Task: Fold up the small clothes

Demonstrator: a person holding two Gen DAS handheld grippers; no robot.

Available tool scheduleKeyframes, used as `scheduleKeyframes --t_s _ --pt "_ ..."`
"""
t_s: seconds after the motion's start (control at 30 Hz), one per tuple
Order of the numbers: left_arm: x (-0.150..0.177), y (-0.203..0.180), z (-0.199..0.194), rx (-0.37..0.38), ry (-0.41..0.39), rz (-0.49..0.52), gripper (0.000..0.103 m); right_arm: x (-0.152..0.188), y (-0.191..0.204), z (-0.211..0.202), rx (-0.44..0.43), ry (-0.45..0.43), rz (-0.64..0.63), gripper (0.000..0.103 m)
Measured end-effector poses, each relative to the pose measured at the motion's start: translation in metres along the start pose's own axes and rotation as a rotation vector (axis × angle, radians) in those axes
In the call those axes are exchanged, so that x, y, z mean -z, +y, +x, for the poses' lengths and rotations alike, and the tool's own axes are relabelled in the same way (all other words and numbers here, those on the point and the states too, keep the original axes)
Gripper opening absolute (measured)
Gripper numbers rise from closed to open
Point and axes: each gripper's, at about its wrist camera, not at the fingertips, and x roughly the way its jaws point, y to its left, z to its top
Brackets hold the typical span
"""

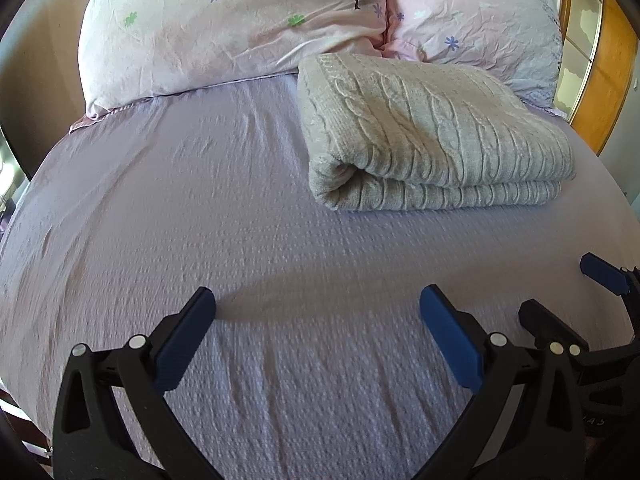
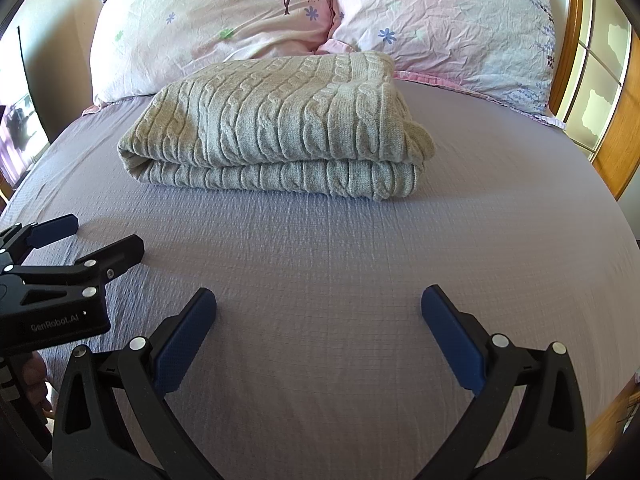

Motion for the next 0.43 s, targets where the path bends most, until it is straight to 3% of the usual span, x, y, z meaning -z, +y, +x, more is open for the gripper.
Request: scheduleKeyframes --t_s 0.43 --pt "0.0048 -0.0003 -0.0009 -0.008 -0.015 -0.004 0.101 0.0 0.0 0.0 0.001 0.0 0.001 0.102"
